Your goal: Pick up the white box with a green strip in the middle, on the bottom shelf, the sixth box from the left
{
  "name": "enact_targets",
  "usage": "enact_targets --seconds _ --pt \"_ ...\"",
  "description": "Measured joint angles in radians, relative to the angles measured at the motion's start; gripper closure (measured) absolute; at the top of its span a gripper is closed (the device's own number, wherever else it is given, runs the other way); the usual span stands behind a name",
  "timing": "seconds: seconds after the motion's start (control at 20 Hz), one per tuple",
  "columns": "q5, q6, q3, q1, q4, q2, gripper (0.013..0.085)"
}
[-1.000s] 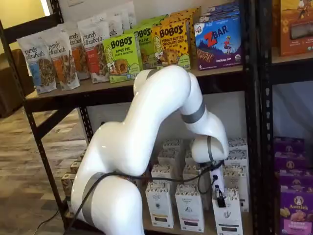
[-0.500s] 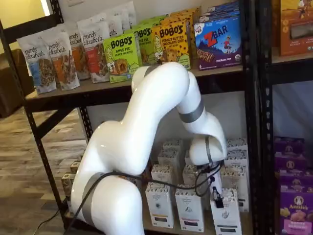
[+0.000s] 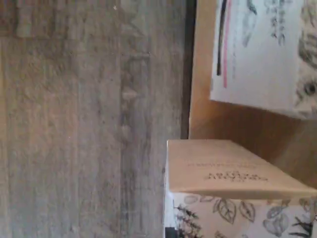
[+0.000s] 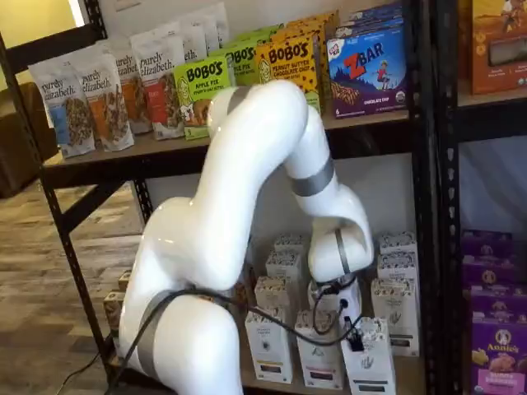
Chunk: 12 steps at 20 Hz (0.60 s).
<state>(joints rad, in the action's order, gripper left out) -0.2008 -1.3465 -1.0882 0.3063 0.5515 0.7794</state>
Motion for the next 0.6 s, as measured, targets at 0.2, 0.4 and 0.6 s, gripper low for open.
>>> enact_targets --seconds 0.2,0.4,0.6 --pt "-0.004 -0.030 0.160 -0.024 -0.055 -0.159 0.0530" --pt "-0.034 -0.048 0.296 -0.045 -0.094 -0.324 0.0530" --pt "-0.133 -0.067 0.454 -0.076 -0.135 -0.557 0.0530"
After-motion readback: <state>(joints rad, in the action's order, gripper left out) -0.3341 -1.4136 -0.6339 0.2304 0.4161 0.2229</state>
